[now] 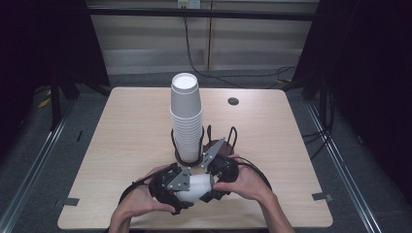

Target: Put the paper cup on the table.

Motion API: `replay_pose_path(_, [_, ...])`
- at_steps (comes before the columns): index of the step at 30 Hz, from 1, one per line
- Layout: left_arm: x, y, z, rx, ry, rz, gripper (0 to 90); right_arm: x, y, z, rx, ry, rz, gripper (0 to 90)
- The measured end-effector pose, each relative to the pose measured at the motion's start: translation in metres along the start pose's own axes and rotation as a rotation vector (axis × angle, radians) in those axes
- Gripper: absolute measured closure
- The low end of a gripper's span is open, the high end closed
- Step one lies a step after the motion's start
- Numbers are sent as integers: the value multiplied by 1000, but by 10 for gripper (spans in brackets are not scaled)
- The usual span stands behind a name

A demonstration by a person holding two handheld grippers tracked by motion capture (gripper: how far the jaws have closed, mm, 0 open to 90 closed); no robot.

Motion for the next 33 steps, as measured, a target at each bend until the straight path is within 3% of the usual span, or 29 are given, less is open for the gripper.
replay_pose_path(6, [1, 0, -2, -19, 3, 10, 131, 0, 1, -1, -3, -2, -12, 233])
replay_pose_path(10, [2, -1, -5, -44, -5, -4, 131, 0, 1, -1, -6, 2, -11, 235])
replay_pose_path(14, [4, -1, -10, -75, 12, -3, 138, -1, 0, -1, 8, -8, 7, 236])
replay_pose_path(15, [4, -1, -13, -105, 6, -16, 140, -1, 0, -1, 1, -3, 4, 236])
replay_pose_path(20, [6, -2, -19, -157, 12, -31, 148, -2, 0, -3, -8, -13, 5, 237])
replay_pose_path(21, [7, -3, -23, -199, 33, -51, 159, -3, -2, -4, -1, -22, 15, 237])
replay_pose_path(31, [11, -9, -35, -285, 49, -101, 158, -6, -9, -10, -48, -12, 37, 236])
replay_pose_path(33, [13, -12, -37, -316, 51, -140, 158, -9, -13, -12, -63, -25, 60, 236])
Point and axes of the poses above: each handheld gripper's, and its own axes: z roughly forward along the jaws, y roughly out of its top, x roughly to its left, the point moved 4 cm from there along z, roughly forward along the jaws, and after that the axes turned 1 degree about -y, right-handed, at the moved point
